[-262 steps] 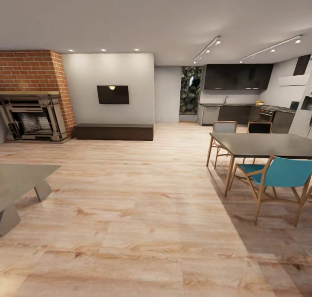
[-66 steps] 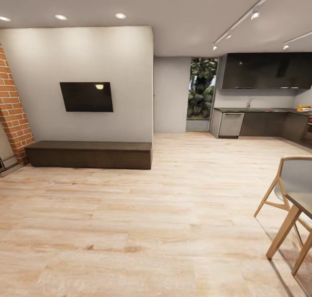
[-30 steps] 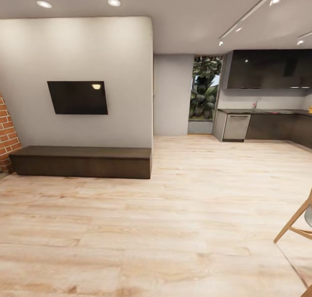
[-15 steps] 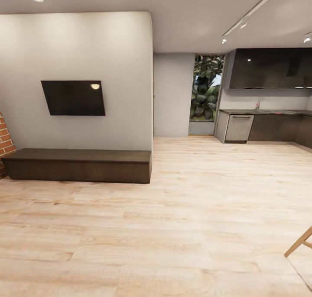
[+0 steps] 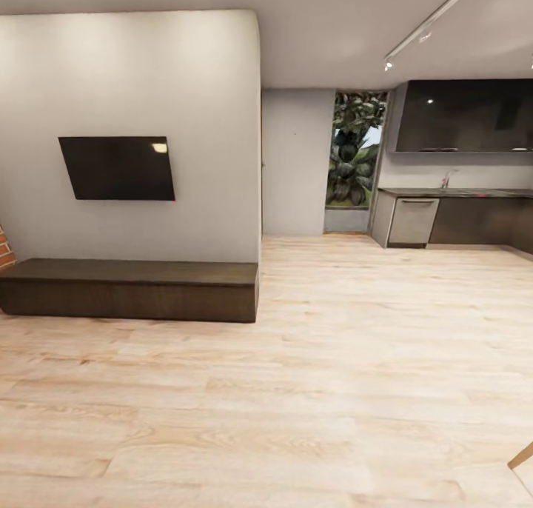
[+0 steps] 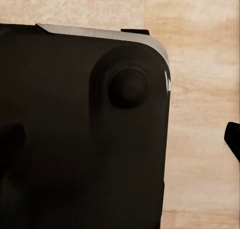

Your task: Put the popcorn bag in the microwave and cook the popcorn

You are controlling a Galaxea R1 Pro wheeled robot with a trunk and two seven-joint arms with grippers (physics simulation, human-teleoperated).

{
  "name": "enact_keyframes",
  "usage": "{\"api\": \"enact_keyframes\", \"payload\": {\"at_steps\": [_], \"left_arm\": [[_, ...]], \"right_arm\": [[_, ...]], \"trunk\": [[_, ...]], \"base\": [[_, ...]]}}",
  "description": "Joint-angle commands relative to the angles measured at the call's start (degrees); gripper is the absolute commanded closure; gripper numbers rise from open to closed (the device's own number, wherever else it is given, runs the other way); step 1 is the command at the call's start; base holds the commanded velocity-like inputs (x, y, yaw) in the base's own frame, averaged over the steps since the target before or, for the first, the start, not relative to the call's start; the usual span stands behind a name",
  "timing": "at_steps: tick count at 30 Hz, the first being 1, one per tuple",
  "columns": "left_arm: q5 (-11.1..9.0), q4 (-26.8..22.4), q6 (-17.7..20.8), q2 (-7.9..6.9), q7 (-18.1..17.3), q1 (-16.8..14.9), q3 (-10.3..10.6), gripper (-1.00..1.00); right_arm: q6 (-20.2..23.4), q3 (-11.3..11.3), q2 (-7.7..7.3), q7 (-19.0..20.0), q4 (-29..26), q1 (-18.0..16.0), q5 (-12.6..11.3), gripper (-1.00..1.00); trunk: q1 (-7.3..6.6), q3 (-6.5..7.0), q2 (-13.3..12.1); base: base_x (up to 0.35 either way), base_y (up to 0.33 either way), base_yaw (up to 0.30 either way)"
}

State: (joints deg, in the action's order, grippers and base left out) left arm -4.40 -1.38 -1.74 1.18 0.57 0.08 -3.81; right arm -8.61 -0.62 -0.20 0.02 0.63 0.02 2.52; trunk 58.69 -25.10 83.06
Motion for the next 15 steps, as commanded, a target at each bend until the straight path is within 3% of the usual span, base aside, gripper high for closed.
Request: {"api": "enact_keyframes", "payload": {"at_steps": [1, 15], "left_arm": [[-0.3, 0.0, -0.1, 0.04, 0.1, 0.0, -0.3, -1.00], [-0.3, 0.0, -0.1, 0.05, 0.1, 0.0, -0.3, -1.00]], "right_arm": [[-0.3, -0.1, -0.04, 0.0, 0.1, 0.0, 0.3, -1.00], [-0.3, -0.1, -0.06, -0.1, 0.1, 0.0, 0.3, -1.00]], "trunk": [[0.04, -0.04, 0.0], [0.04, -0.04, 0.0]], "base": [[0.324, 0.000, 0.000], [0.324, 0.000, 0.000]]}}
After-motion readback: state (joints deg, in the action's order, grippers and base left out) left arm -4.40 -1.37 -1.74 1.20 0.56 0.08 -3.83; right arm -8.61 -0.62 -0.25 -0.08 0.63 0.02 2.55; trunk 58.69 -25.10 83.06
